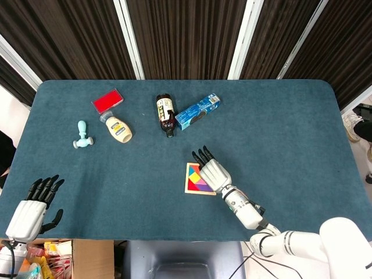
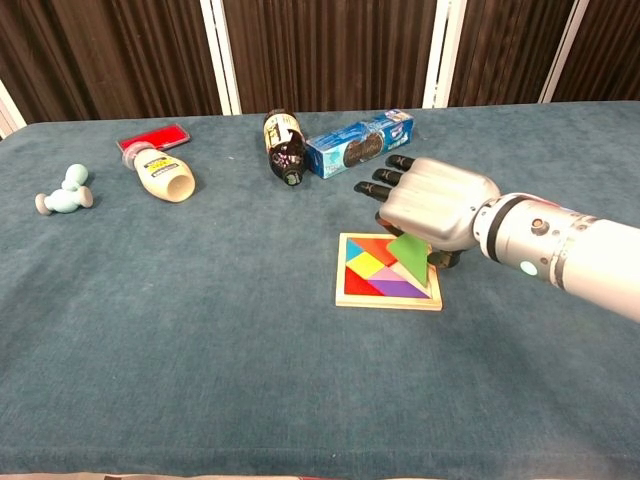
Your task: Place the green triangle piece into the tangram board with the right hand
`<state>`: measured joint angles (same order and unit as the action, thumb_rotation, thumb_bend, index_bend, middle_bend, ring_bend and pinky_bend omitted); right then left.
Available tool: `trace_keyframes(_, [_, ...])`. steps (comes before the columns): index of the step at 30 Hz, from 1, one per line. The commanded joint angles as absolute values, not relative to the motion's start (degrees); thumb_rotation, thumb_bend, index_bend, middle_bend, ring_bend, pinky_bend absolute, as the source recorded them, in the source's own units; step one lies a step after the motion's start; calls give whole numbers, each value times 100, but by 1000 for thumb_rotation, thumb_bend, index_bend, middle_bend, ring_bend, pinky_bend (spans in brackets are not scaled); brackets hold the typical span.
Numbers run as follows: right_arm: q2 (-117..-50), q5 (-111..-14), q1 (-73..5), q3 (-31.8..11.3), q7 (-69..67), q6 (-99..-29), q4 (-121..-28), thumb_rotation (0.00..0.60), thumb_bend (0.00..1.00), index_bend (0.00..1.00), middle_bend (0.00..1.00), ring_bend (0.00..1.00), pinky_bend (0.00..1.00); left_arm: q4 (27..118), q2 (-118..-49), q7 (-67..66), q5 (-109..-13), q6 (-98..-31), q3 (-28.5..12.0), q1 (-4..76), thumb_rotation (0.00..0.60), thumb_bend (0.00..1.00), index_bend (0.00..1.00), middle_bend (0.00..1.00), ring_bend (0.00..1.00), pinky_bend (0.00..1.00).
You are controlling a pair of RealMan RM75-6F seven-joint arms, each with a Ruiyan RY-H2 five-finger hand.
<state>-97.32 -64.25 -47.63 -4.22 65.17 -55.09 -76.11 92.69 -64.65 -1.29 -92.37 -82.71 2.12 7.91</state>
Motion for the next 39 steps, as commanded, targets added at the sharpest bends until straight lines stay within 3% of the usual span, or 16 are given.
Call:
trace_keyframes(1, [-9761,-6416,-4775,-408,6516,-5526,-7600,600,490,623,0,0,0,9275,-6459,-137,-9211,-8241,199,805,600,464,0,0,0,7])
trace_keyframes(26, [-9817,-6410,-4774,-231,6607,-5711,-7723,600,490,607,0,0,0,9308,-6458,-254,-9193,-8231,209,777,600,464,0,0,0,8])
trace_keyframes(39, [-9850,-6348,-4793,-180,6715,-5726,-7750,600,490,474,0,0,0,9279,-6469,-192,-9175,-8240,179,782,600,462,0,0,0,8])
